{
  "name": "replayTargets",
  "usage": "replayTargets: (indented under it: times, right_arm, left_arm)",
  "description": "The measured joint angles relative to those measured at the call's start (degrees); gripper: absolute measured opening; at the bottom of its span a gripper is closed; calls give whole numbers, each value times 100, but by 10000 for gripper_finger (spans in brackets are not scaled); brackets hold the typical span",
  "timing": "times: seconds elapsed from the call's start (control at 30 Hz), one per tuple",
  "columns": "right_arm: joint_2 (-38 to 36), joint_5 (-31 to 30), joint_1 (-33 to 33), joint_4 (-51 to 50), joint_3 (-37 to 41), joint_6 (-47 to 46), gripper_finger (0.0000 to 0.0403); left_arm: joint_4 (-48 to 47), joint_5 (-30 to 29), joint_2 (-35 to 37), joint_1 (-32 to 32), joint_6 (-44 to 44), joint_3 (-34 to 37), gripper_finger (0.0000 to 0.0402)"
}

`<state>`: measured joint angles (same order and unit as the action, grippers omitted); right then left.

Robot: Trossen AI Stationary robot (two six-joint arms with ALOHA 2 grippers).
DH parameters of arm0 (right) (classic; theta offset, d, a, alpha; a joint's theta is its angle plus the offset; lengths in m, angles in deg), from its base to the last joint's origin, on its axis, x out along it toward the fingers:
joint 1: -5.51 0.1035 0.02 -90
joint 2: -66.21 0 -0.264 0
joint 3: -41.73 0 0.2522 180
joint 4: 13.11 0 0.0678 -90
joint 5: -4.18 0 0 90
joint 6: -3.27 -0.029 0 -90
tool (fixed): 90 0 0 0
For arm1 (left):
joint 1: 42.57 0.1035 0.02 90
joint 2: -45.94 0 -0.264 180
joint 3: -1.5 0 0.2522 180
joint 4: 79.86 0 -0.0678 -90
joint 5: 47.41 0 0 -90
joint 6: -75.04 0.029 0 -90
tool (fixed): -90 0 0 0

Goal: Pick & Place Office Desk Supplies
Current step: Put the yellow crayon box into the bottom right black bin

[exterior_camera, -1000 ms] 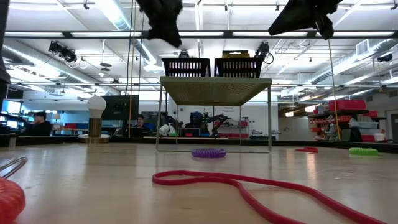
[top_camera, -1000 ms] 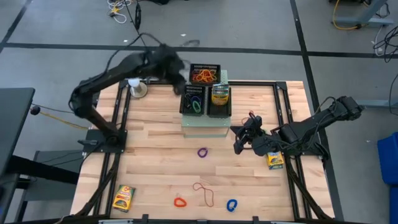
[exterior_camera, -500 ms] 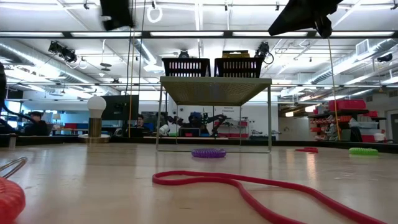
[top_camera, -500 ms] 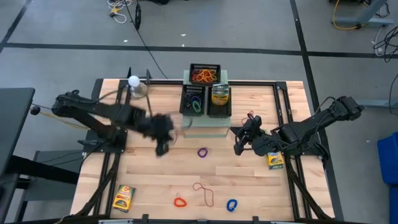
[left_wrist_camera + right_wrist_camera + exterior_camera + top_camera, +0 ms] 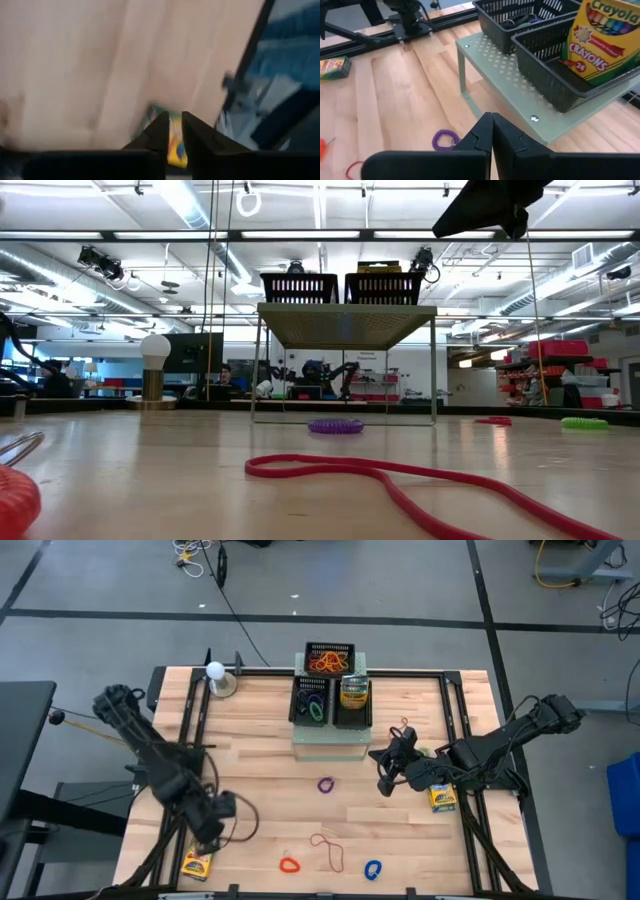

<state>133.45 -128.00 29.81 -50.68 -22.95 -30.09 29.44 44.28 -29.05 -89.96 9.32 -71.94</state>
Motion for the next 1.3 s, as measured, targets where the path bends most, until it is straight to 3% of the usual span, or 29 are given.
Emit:
replayTargets:
  times: [0.17,0.33,0.5,0.73,0.9,1.1,1.3]
  right_arm:
    - [-2,23,-1,4,0,-22,9]
    - [0,20,0,162,0,-27,9]
    - [0,18,-1,496,0,-44,9]
    - [-2,-266,-3,870,0,-44,9]
    - [-2,-283,-5,1036,0,-42,9]
    - [0,-428,-18,1044,0,-43,9]
    - [-2,-428,-18,1040,0,-42,9]
  left_arm:
    - [94,357,-330,-425,-24,334,116]
    - [1409,700,-445,-633,334,1271,156]
    - [1916,778,-438,-780,423,1982,162]
    - [3125,1500,-435,-779,854,2611,162]
    - [3619,1580,-425,-776,870,2840,130]
    - [3673,1551,-409,-761,961,2865,22]
    - [3620,1028,-49,-650,635,2891,5]
